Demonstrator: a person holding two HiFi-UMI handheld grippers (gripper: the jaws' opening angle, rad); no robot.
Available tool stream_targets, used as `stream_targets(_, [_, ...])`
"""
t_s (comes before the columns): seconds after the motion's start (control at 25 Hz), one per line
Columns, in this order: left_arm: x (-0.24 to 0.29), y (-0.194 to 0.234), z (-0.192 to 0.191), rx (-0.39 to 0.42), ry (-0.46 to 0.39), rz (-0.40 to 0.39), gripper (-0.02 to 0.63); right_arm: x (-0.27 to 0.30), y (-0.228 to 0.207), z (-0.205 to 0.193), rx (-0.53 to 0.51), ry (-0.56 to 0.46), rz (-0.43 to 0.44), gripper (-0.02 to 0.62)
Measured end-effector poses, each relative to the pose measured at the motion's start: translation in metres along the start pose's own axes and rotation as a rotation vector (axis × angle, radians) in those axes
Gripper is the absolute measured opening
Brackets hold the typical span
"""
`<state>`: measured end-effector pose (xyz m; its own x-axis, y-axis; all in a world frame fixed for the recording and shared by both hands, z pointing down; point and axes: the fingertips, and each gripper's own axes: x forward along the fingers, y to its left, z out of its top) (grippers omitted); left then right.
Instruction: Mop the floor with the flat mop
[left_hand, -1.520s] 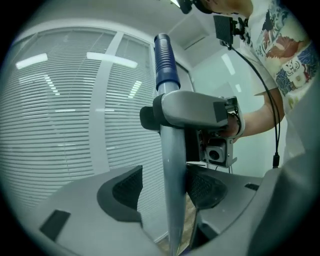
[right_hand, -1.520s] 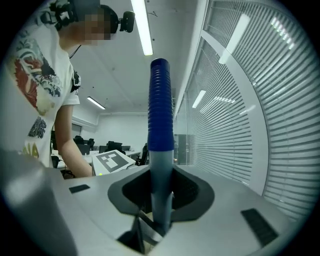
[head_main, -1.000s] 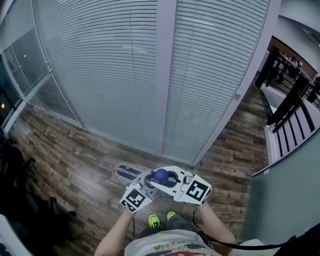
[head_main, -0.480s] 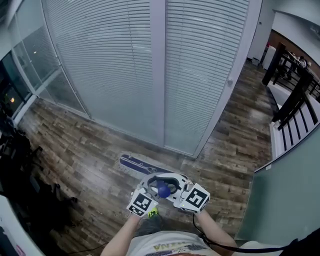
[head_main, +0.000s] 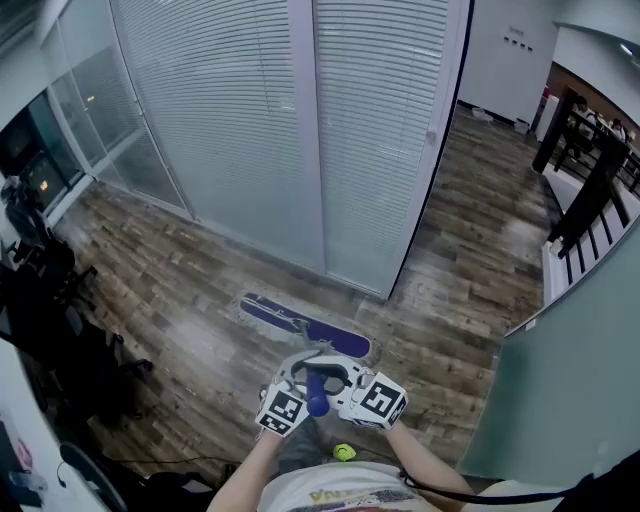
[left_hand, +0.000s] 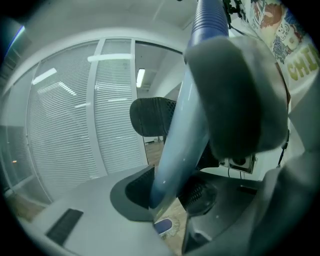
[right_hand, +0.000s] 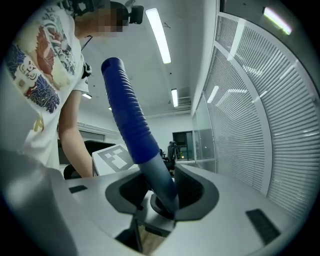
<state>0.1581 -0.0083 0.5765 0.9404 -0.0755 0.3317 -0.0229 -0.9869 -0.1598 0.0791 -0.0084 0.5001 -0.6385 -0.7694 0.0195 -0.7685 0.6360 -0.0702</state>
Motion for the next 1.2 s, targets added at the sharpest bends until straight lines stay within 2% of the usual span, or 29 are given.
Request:
stream_targets(0.36, [-0.043, -0.124, 0.003, -0.044, 0.023, 0.057, 0.089, -0.077, 0.114, -0.008, 0.001, 0.043, 0.119, 0.144])
stream_targets(0.72, [-0.091, -0.221, -0.003, -0.059, 0.038, 0.074, 0.094, -0.124, 0.214, -0.022, -0.006, 0.072, 0.162, 0.149])
stream_targets(0.96, [-0.15, -0.301, -0.016, -0.082, 0.007, 0.114, 0.095, -0.149, 0.314, -0.038, -0.011, 0.11, 0.202, 0.153])
stream_targets(1.12, [-0.191, -0.364, -0.019, -0.097, -0.013, 0.137, 0.095, -0.176, 0.387, -0.047, -0.073, 0.145, 0.251, 0.155])
stream_targets(1.2, [-0.21, -0.394, -0.023, -0.103, -0.014, 0.141, 0.095, -0.187, 0.421, -0.051, -0.041, 0.147, 0.252, 0.156])
